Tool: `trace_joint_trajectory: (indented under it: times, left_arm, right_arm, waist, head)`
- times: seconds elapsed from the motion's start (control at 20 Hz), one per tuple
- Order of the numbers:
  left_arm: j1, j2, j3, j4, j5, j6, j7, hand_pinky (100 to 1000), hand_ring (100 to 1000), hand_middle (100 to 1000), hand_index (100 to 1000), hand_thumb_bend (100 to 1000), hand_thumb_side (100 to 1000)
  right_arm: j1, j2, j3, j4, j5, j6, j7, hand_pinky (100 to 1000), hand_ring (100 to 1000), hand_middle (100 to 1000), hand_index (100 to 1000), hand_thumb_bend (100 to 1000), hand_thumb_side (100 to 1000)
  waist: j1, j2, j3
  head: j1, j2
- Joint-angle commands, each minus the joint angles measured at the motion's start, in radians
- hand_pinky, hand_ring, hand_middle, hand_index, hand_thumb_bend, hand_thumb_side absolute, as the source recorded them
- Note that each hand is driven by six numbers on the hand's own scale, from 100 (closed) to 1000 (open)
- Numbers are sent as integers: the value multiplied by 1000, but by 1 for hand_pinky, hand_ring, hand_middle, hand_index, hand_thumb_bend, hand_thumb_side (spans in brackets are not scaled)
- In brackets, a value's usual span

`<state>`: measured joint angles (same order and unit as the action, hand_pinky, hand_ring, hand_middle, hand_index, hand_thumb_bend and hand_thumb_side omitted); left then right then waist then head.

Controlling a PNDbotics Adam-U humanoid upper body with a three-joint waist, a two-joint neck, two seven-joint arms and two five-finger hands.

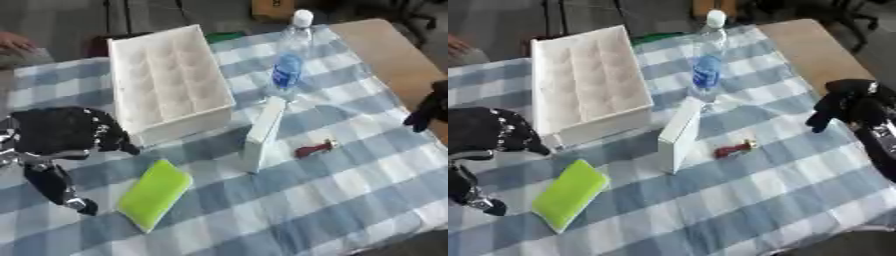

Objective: Pick up objects on the table and place them in the box.

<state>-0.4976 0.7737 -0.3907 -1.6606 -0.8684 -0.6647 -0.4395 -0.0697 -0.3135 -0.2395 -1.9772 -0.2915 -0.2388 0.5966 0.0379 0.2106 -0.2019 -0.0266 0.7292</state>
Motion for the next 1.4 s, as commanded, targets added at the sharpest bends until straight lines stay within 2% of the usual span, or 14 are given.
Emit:
trace_joint_trajectory:
  times: [0.05, 0.65, 1.4]
  left_arm:
    - [-19, 12, 4, 9, -22, -179, -140, 774, 743, 693, 884, 812, 474]
    - [-39, -5, -7, 13, -14, -196, -126, 768, 740, 691, 878, 785, 468]
    - [-57, -30, -61, -21, 3, -241, -189, 772, 745, 692, 872, 797, 501]
  right_arm:
    - [-6, -21, -2, -23, -7, 0, 4, 585, 499, 596, 809, 100, 687]
    - [-6, -22, -1, -23, -10, 0, 5, 585, 499, 596, 809, 100, 686]
    - [-7, -19, 0, -23, -7, 3, 7, 584, 499, 596, 809, 100, 687]
  waist:
    - [-1, -14, -1]
    - [-3, -16, -1]
    - [0, -16, -4]
  head:
    - [2, 1]
    - [3, 1]
    - [4, 6]
